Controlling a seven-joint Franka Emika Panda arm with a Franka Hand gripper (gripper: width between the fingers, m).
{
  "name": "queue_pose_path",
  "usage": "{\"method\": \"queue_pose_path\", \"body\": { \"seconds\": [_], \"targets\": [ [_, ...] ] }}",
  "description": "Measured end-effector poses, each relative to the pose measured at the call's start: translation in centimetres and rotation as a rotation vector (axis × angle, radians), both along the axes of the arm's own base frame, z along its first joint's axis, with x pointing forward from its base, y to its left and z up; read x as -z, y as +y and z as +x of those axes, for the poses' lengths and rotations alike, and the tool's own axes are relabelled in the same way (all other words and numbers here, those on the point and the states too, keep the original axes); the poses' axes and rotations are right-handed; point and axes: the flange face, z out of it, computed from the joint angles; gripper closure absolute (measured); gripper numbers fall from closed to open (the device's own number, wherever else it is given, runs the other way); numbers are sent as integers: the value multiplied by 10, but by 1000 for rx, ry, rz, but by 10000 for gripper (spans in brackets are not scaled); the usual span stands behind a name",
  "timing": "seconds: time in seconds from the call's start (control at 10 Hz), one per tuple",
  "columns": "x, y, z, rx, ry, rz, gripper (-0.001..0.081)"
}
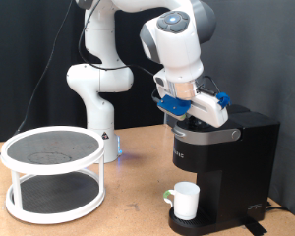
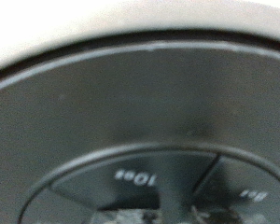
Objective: Make a cup of coffee with the keurig machine
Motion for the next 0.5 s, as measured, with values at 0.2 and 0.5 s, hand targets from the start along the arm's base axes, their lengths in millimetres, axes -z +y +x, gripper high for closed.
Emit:
{"method": "queue_pose_path", "body": {
  "seconds": [0.2, 0.5],
  "targets": [
    [-3, 0, -10, -45, -62, 71, 806],
    [-29, -12, -28, -60, -133, 118, 806]
  ]
}}
